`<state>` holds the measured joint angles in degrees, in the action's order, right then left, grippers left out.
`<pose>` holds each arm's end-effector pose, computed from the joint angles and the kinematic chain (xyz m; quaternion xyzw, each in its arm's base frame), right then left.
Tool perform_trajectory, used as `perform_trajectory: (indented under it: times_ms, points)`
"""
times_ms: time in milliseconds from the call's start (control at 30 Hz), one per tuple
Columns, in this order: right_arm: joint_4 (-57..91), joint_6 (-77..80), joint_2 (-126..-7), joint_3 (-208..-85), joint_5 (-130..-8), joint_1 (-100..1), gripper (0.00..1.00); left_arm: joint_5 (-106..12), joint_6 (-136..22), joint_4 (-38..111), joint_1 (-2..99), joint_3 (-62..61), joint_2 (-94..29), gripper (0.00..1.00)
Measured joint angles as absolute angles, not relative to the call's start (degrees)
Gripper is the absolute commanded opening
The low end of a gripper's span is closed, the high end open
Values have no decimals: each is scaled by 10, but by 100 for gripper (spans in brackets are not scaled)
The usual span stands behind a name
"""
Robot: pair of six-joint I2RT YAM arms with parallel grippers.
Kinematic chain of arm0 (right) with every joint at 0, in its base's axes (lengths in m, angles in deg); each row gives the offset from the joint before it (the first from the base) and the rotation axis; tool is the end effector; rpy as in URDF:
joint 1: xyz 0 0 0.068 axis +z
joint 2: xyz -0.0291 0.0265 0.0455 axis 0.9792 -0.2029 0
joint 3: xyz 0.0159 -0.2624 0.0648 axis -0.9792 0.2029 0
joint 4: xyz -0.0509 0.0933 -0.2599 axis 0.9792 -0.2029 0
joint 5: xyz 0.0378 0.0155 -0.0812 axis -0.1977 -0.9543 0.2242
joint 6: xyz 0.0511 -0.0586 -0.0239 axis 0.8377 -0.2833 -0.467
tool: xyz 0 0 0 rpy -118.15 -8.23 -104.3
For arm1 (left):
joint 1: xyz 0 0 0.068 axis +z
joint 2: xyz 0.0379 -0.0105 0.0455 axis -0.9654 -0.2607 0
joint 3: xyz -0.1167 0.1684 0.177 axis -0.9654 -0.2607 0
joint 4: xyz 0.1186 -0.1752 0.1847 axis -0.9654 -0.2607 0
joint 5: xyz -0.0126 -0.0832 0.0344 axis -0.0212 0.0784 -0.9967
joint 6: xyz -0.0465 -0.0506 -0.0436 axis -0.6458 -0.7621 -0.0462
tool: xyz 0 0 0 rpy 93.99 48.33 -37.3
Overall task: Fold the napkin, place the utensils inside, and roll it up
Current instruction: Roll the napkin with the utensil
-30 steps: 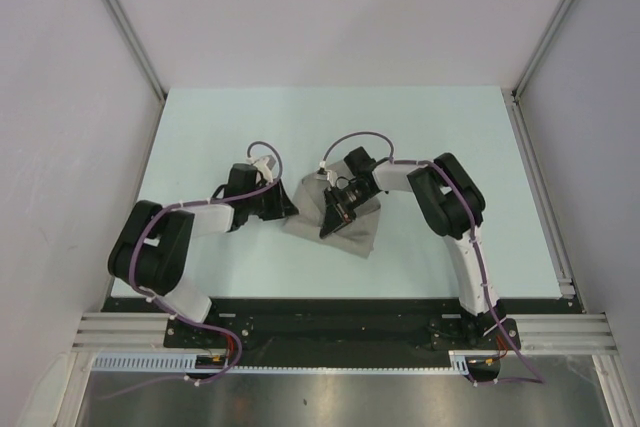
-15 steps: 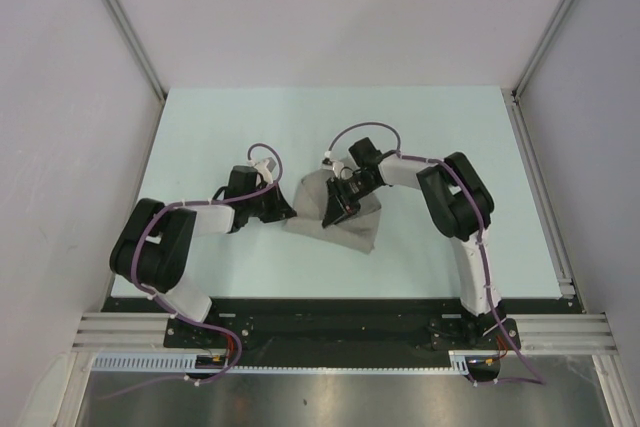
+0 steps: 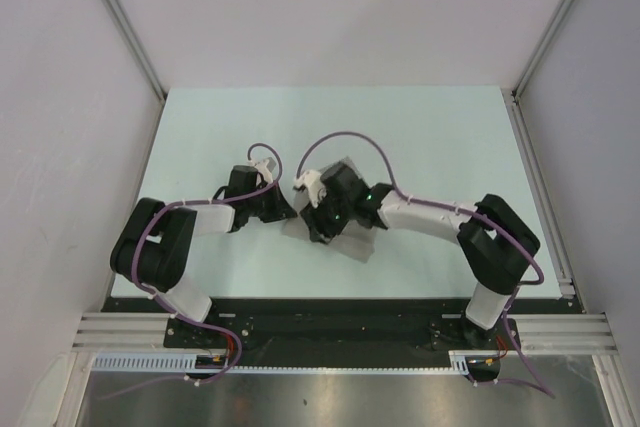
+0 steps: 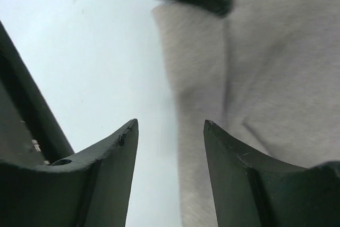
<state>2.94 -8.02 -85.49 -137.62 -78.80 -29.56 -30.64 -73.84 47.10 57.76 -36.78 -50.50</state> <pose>0.2574 0.3254 0.1711 -0.4490 0.8076 0.2691 0.2715 0.3027 -0.1241 0.0866 -0.0070 0.9057 -0.3270 0.2696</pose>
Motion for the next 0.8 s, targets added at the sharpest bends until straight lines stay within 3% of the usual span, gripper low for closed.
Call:
perform_trajectory:
  times_ms: [167, 600, 733, 800]
  points:
    - [76, -115, -857, -1315, -664, -215, 58, -307, -739, 470, 578, -367, -505, 0]
    - [137, -154, -904, -1313, -561, -211, 55, -307, -738, 449, 578, -355, -508, 0]
    - [137, -155, -912, -1322, -569, -221, 40, -307, -736, 447, 578, -353, -508, 5]
    - [133, -155, -919, -1330, -581, -231, 33, -307, -734, 443, 578, -352, -508, 18]
